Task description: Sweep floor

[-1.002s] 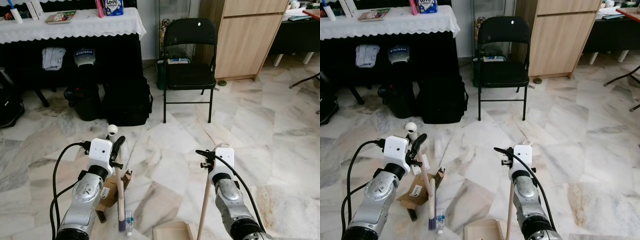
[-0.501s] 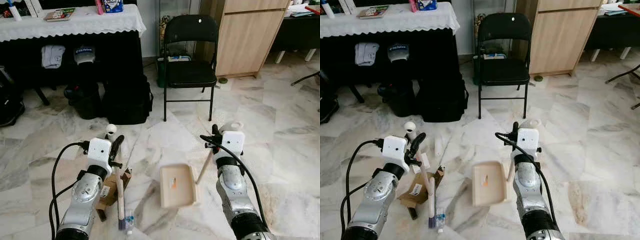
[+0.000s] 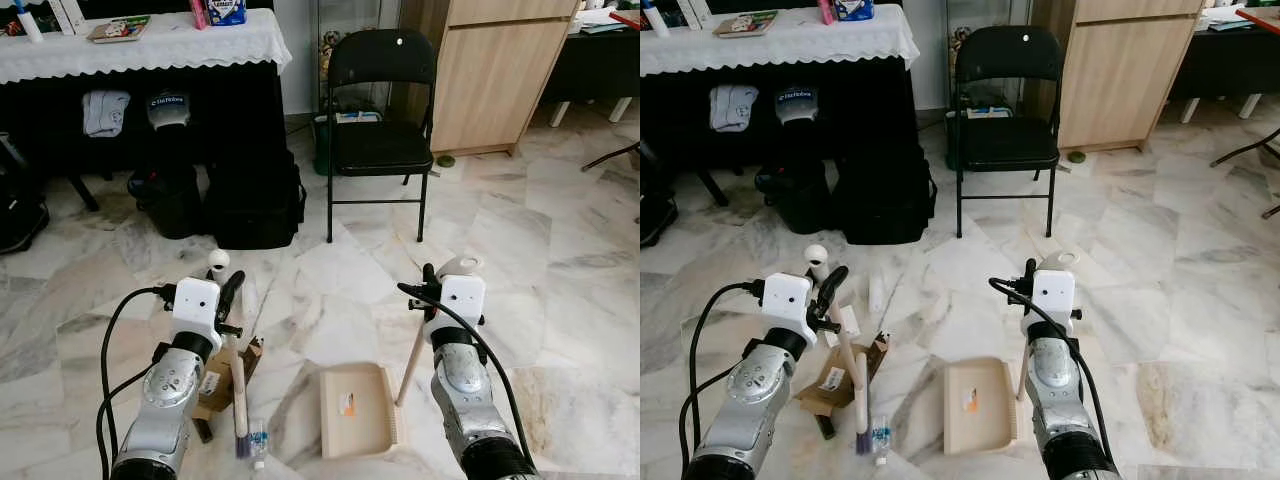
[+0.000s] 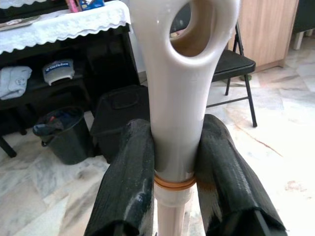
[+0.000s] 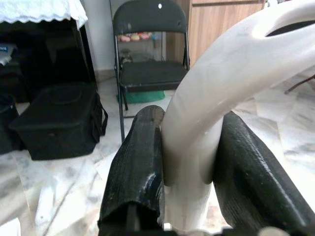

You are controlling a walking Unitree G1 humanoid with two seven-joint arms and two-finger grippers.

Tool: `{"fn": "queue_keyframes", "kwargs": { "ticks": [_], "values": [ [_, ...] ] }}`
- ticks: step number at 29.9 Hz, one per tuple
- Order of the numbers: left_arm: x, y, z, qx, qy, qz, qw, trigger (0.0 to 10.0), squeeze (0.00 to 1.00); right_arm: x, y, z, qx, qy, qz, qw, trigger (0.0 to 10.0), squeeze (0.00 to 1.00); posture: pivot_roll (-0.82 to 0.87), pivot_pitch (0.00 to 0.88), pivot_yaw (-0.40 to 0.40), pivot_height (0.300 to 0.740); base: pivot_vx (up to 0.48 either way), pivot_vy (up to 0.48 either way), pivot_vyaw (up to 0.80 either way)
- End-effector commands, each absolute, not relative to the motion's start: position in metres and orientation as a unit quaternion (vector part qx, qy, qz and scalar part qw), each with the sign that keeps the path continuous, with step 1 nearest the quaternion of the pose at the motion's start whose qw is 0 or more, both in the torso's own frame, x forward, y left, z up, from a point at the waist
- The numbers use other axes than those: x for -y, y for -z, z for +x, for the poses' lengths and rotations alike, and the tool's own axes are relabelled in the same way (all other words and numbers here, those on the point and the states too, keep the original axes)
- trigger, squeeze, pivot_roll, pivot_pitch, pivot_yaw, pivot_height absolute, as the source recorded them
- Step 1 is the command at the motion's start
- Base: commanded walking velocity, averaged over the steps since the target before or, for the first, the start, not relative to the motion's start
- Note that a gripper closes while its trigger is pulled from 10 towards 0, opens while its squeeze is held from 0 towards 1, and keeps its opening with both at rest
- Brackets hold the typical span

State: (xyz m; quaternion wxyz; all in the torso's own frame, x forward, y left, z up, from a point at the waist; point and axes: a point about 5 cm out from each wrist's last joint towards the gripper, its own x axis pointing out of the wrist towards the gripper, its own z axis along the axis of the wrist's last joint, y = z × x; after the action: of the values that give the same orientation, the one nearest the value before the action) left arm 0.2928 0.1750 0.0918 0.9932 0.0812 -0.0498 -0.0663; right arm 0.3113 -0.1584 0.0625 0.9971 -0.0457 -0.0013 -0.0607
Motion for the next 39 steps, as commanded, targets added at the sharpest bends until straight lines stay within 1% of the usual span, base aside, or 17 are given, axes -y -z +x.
{"fn": "queue_keyframes", "kwargs": {
  "ticks": [1,8,22,28,37,39],
  "values": [
    [-0.182,-0.092,0.291,0.057,0.053,0.085,0.993,10.0,0.00,0.156,-0.069,0.315,0.021,0.058,-0.050,0.997,10.0,0.00,0.09,0.006,0.040,0.740,0.000,0.000,0.00],
    [-0.183,-0.090,0.291,0.053,0.051,0.085,0.994,10.0,0.00,0.148,-0.062,0.313,0.016,0.040,-0.046,0.998,10.0,0.00,0.09,0.011,0.041,0.740,0.000,0.000,0.00],
    [-0.189,-0.094,0.290,0.059,0.051,0.091,0.993,10.0,0.00,0.146,-0.046,0.305,-0.009,0.029,-0.057,0.998,10.0,0.00,0.09,0.022,0.046,0.740,0.000,0.000,0.00],
    [-0.189,-0.109,0.288,0.084,0.065,0.098,0.990,10.0,0.00,0.145,-0.041,0.303,-0.018,0.033,-0.060,0.998,10.0,0.00,0.11,0.033,0.054,0.740,0.000,0.000,0.00],
    [-0.187,-0.128,0.293,0.115,0.060,0.080,0.988,10.0,0.00,0.144,-0.039,0.303,-0.020,0.034,-0.063,0.997,10.0,0.00,0.10,0.033,0.055,0.740,0.000,0.000,0.00],
    [-0.189,-0.139,0.295,0.132,0.053,0.085,0.986,10.0,0.00,0.146,-0.039,0.303,-0.021,0.036,-0.065,0.997,10.0,0.00,0.10,0.031,0.056,0.740,0.000,0.000,0.00]
  ]
}}
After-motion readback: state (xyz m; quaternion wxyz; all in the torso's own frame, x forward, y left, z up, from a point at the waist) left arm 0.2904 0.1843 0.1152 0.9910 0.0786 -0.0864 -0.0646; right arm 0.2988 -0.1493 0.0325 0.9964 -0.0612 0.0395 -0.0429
